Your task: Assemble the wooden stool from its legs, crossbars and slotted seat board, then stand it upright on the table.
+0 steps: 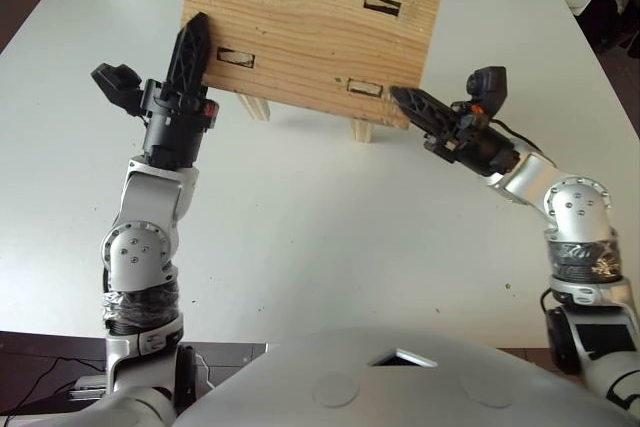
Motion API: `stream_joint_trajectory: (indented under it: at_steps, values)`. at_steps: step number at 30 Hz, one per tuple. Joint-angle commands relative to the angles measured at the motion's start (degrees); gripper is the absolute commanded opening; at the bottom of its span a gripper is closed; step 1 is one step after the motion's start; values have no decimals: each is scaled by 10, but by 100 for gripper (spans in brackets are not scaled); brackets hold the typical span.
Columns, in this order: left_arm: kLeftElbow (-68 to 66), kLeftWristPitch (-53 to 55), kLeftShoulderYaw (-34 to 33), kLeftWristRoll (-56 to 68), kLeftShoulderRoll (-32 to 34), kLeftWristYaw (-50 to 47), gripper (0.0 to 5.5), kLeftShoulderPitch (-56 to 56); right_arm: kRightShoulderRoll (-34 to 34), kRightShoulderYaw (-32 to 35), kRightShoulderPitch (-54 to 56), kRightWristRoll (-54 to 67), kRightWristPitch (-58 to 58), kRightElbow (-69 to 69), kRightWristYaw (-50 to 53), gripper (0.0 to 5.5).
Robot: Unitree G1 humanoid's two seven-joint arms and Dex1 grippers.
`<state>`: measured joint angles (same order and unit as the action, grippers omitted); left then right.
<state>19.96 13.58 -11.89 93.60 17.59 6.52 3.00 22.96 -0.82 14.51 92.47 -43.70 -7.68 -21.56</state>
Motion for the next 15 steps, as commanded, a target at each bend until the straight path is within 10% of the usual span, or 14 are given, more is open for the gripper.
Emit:
stream_joint_trajectory:
  at_steps: [1,15]
  values:
    - [96,-155,-23,42,-119,-558,156,109,-224,175,216,88,411,-124,601,139]
    - [22,-114,-10,-12,-154,-668,131,128,-241,162,152,-45,374,-64,751,130]
